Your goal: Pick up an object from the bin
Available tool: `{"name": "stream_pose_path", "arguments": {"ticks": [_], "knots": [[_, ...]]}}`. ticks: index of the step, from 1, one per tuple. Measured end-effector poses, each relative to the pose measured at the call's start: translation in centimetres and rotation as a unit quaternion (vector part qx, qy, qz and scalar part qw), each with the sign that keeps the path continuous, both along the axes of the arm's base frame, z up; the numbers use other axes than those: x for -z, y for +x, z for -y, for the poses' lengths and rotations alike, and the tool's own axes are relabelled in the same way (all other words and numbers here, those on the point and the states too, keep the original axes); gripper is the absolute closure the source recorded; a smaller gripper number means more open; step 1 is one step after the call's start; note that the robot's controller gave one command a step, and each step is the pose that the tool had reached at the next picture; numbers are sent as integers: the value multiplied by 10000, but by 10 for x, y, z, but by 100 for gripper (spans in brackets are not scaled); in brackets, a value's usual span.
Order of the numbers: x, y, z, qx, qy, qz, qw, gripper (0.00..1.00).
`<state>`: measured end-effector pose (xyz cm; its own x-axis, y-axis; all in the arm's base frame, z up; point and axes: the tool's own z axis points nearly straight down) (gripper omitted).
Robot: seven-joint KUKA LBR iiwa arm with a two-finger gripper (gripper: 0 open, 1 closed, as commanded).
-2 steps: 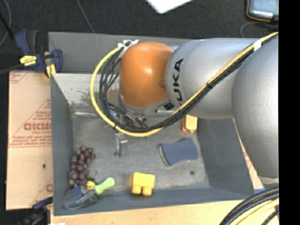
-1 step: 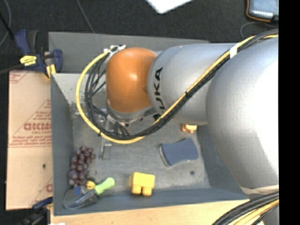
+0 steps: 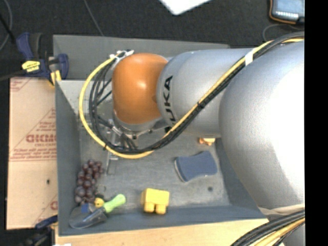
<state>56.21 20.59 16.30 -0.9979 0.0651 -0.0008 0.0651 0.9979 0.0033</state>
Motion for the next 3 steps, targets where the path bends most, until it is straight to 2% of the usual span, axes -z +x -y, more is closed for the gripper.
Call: {"name": "stream_pose_path", "arguments": {"ticks": [1, 2, 3], "knots": [[-11, 14, 16, -625, -2, 6, 9980, 0], [-17, 18, 29, -1700, -13, 34, 9854, 0], [7, 17, -6, -908, 2, 30, 9959, 0]]}}
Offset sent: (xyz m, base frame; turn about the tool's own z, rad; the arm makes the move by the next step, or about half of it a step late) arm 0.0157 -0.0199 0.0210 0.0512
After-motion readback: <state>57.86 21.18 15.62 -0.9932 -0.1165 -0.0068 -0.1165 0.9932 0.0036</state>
